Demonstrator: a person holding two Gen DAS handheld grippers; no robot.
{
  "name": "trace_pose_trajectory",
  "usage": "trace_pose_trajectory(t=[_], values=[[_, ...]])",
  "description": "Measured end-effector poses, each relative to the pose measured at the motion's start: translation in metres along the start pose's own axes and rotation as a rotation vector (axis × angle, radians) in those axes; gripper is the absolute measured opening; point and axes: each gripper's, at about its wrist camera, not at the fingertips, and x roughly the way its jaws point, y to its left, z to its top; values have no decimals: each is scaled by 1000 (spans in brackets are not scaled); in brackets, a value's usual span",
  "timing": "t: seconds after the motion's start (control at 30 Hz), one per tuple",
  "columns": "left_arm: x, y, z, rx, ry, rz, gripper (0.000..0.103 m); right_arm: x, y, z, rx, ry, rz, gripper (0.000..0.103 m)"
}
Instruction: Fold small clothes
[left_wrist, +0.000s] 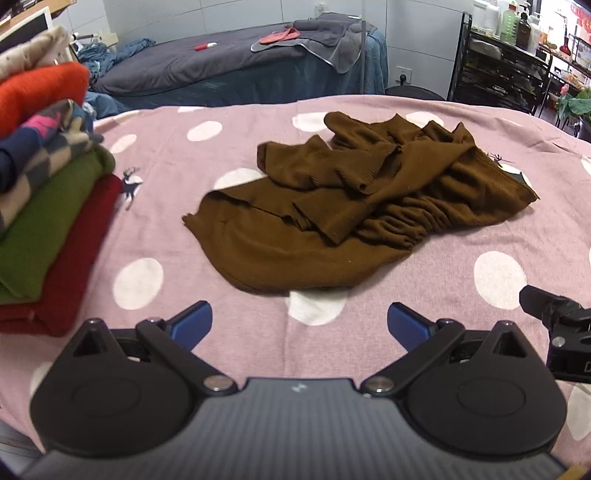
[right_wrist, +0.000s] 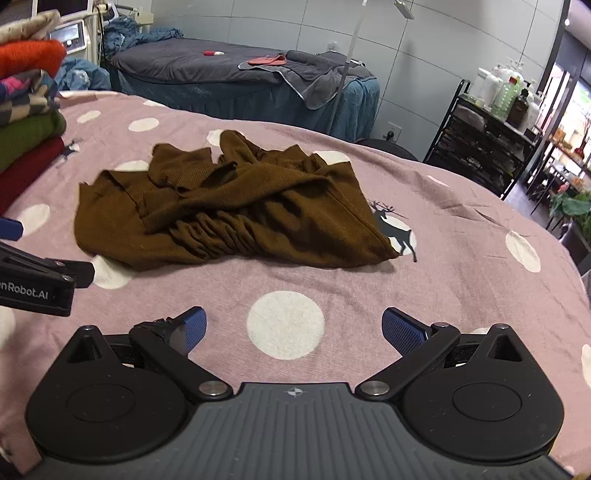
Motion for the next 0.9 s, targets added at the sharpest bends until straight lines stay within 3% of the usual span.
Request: trace_pose_trajectory(t=[0.23, 0.73, 0.9], values=[[-2, -4, -3, 26, 23, 20, 103, -34, -9, 25, -8, -1, 49, 103], [-7, -8, -9, 81, 29, 87, 103, -38, -10, 22, 13, -16, 67, 103], [-11, -10, -9, 84, 28, 77, 103, -41, -12, 20, 30, -18, 62, 103]])
